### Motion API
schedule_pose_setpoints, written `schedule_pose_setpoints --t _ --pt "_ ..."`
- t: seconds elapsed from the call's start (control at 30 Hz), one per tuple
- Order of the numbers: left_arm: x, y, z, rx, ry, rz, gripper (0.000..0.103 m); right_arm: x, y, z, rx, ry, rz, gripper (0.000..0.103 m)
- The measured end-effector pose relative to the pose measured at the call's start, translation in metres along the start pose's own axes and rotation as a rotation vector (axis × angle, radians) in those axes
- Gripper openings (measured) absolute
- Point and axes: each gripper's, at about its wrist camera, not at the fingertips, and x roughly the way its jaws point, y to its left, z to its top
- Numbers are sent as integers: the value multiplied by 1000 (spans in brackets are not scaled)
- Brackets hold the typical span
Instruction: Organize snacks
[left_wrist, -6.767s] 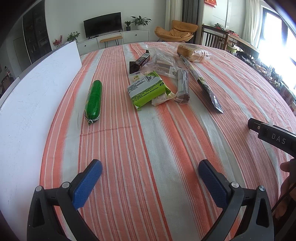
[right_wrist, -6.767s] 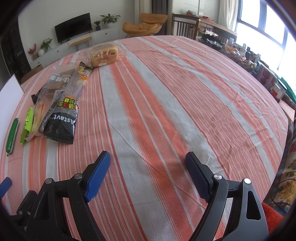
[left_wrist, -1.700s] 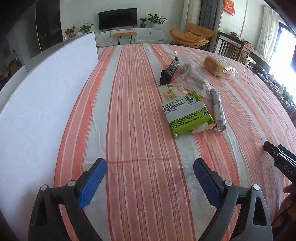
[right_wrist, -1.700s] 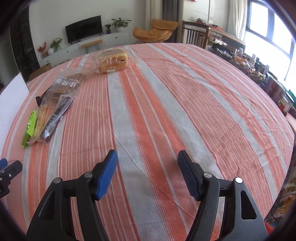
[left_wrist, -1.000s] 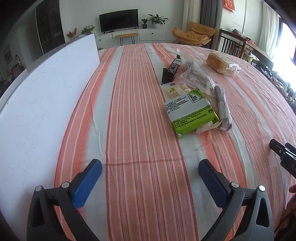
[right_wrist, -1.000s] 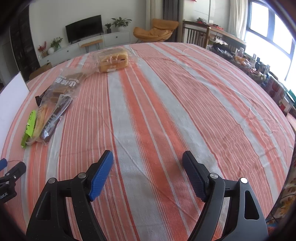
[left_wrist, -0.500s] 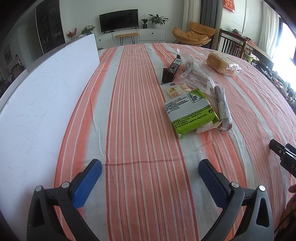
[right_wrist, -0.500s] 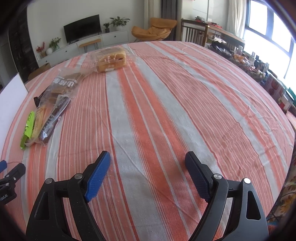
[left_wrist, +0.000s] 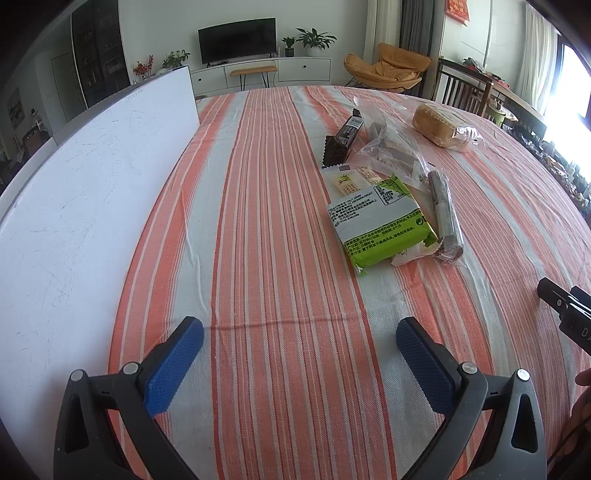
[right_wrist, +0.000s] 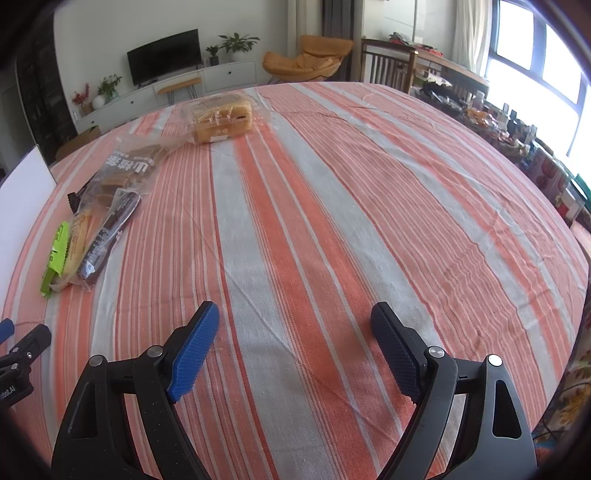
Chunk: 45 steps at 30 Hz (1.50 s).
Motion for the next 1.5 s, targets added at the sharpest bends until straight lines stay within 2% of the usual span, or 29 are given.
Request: schedule_pose_setpoints --t 0.07,0.2,0.3,0.33,0.4,1.5 --pt "0 0 0 -1 0 -1 103 4 0 7 0 26 5 88" --pt "0 0 0 0 0 0 103 28 2 42 4 105 -5 87" --pt "0 1 0 0 0 -1 103 49 -2 60 22 56 -13 95" --pt "1 -1 1 -1 0 -1 103 52 -3 61 19 28 -10 98" --pt "1 -1 1 0 1 0 103 53 -4 63 22 29 -6 99" --pt "1 0 1 0 1 0 103 53 -4 62 21 28 -7 99"
